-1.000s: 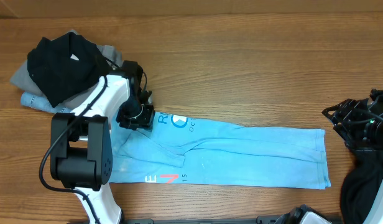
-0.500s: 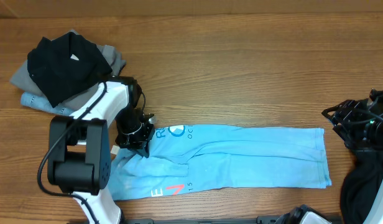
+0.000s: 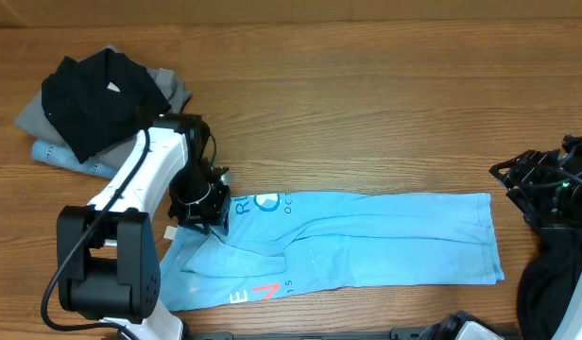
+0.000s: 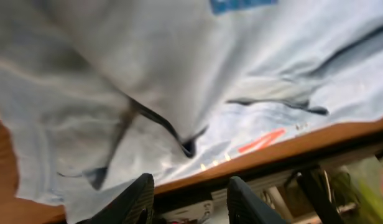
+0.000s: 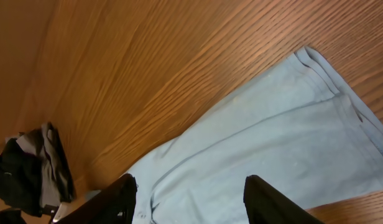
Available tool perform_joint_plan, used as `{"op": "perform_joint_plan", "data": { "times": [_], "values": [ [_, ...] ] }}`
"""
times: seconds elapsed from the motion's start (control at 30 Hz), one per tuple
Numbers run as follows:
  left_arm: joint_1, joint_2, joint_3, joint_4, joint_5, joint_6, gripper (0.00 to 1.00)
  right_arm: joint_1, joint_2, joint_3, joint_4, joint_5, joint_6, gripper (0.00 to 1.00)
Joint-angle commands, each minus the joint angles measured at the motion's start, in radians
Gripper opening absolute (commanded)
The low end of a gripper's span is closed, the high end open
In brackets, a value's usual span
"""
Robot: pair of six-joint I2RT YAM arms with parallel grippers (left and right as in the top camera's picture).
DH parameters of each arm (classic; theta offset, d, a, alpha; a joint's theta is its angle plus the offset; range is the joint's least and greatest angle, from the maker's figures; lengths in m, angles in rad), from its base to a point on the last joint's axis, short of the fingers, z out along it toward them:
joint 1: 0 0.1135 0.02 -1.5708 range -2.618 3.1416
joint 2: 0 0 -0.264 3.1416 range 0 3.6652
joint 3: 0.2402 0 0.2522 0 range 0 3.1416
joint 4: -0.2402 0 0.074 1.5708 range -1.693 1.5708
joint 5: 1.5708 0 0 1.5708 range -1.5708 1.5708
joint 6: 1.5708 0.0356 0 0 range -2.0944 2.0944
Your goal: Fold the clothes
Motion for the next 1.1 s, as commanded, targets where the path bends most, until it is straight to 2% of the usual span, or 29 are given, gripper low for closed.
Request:
{"op": "perform_joint_plan", "data": {
  "times": [0.0, 0.03, 0.07, 0.17, 0.3, 0.47, 0.63, 0.67, 0.73, 0.83, 0.97, 1.07],
  "values": [
    [0.005, -0.020, -0.009, 0.129, -0.161, -0.089, 0.20, 0.006, -0.003, 0.004, 0.005, 0.009, -0.004, 0.59],
    [0.005, -0.018, -0.017, 0.172, -0.171, -0.089, 0.10, 0.006, -0.003, 0.004, 0.004, 0.009, -0.004, 0.60],
    [0.006, -0.015, -0.031, 0.207, -0.188, -0.094, 0.04, 0.006, -0.003, 0.004, 0.003, 0.009, -0.004, 0.59],
    [0.006, 0.003, -0.089, 0.285, -0.255, -0.134, 0.04, 0.006, -0.003, 0.004, 0.003, 0.009, -0.004, 0.59],
    [0.010, 0.013, -0.190, 0.386, -0.381, -0.249, 0.04, 0.006, -0.003, 0.004, 0.006, 0.010, -0.004, 0.59],
    [0.092, 0.013, -0.256, 0.472, -0.479, -0.315, 0.04, 0.006, -0.003, 0.004, 0.021, 0.010, -0.004, 0.60],
    [0.197, 0.013, -0.221, 0.499, -0.455, -0.303, 0.04, 0.006, 0.003, 0.000, 0.055, 0.009, -0.004, 0.60],
    [0.209, 0.013, -0.201, 0.505, -0.417, -0.262, 0.04, 0.006, 0.005, -0.010, 0.073, 0.009, -0.003, 0.59],
    [0.209, 0.013, -0.164, 0.499, -0.372, -0.215, 0.04, 0.006, 0.016, -0.035, 0.102, 0.009, -0.001, 0.54],
    [0.200, 0.013, -0.096, 0.469, -0.340, -0.209, 0.05, 0.006, 0.056, -0.095, 0.157, 0.009, 0.008, 0.47],
    [0.200, 0.013, -0.031, 0.462, -0.261, -0.188, 0.08, 0.019, 0.161, -0.190, 0.249, 0.015, 0.031, 0.28],
    [0.199, 0.013, -0.011, 0.463, -0.148, -0.125, 0.08, 0.039, 0.259, -0.248, 0.340, 0.059, 0.093, 0.14]
  ]
}}
